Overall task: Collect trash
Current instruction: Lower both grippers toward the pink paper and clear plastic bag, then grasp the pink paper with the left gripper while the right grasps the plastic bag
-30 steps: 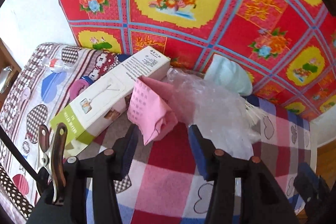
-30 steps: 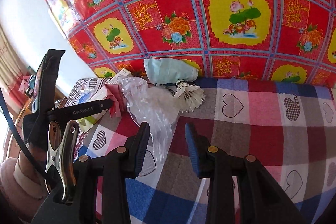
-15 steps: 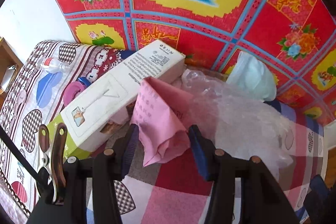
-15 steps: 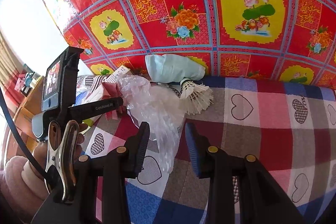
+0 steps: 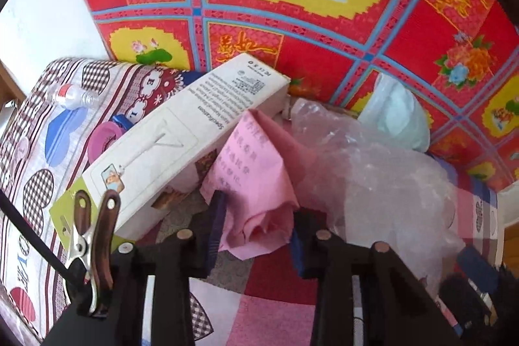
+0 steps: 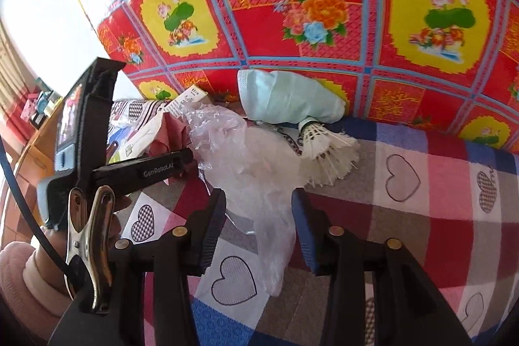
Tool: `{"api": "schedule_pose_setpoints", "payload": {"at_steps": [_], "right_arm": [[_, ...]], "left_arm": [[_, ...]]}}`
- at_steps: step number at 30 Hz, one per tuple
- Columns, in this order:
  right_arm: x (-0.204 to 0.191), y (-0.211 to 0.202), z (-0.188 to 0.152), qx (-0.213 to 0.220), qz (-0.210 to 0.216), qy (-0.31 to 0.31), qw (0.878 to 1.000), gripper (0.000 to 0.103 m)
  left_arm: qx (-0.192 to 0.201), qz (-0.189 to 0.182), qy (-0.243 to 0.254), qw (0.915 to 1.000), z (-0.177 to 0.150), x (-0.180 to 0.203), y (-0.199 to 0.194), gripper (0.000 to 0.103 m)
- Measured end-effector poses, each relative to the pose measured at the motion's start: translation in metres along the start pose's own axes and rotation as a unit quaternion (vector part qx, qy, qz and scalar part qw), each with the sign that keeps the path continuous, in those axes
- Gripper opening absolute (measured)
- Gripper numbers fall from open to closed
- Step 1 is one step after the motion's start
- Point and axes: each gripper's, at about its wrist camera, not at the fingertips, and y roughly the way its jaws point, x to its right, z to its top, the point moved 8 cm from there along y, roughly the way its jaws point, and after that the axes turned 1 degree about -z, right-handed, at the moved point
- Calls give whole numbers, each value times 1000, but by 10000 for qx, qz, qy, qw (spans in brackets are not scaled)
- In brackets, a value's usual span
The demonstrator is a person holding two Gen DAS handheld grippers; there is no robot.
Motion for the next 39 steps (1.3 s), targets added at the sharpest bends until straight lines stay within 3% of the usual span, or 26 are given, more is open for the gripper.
{"api": "schedule_pose_setpoints", "payload": {"at_steps": [11,15,21,29,39], "right_arm": [[-5,35,4,-245,78,-63,9996,43],[-5,38,5,-238,302,47,9992,23],[-7,25,4,-121,294,-117,9994,6],[-1,1,-2,-75,294,14,9995,5],[6,-25,-26,-118,226,-1,9997,3]], "left_arm": [[25,-160,189,9997,-9,3,-16,17],[-24,-261,247,9994,-14,2,-26,16],[-68,-466,409,9981,-31,20,-51,15],[-235,-753,451,9959,-44,24,-65,15],[-392,-818,707,9934,-55,25,-60,17]]}}
